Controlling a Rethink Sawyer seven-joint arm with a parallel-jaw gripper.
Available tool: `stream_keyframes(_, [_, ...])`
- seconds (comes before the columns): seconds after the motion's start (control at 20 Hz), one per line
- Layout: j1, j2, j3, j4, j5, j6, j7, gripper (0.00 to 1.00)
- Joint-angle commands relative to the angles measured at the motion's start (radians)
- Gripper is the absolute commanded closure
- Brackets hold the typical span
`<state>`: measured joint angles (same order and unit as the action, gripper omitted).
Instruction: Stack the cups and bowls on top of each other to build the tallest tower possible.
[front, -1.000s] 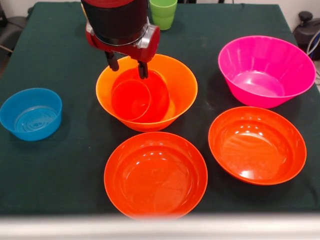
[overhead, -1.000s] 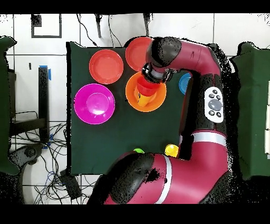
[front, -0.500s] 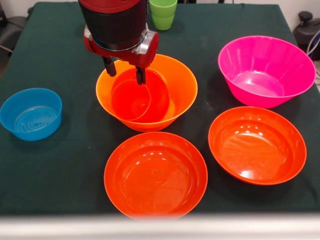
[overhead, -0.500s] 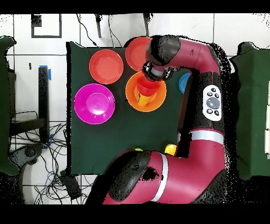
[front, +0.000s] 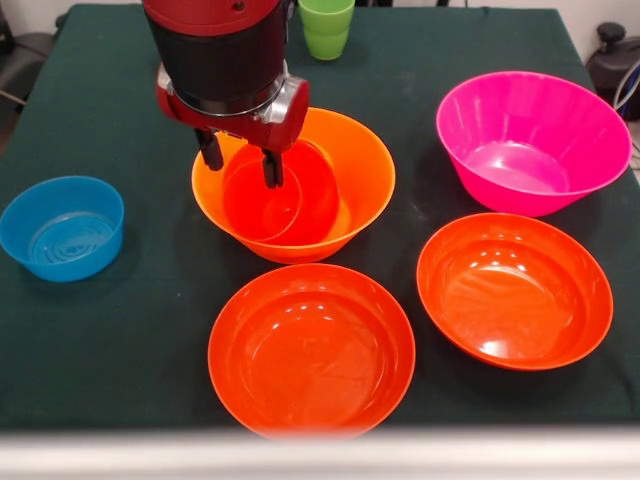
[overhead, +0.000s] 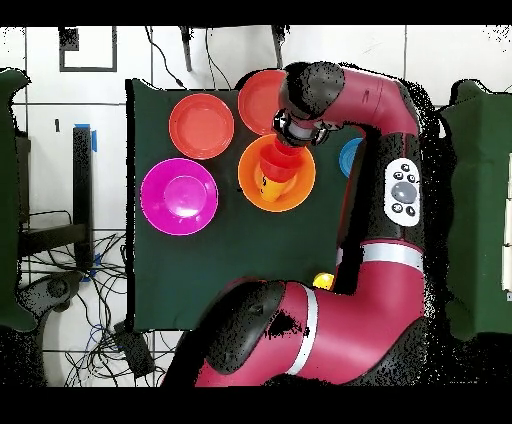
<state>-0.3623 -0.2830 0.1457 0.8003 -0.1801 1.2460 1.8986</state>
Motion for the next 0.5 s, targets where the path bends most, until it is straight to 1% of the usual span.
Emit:
stream_keyframes(0.05, [0.022, 0.071, 0.043, -0.021, -0.034, -0.073, -0.006, 0.00])
stream_keyframes(0.1, [0.020, 0.066, 0.040, 0.005, -0.032, -0.094, 0.001, 0.00])
stream_keyframes(0.15, [0.020, 0.067, 0.039, 0.011, -0.029, -0.094, 0.005, 0.00])
stream_keyframes(0.2, [0.018, 0.061, 0.035, 0.047, -0.022, -0.109, 0.019, 0.00])
stream_keyframes(0.5, [0.017, 0.050, 0.023, 0.126, -0.011, -0.141, 0.037, 0.00])
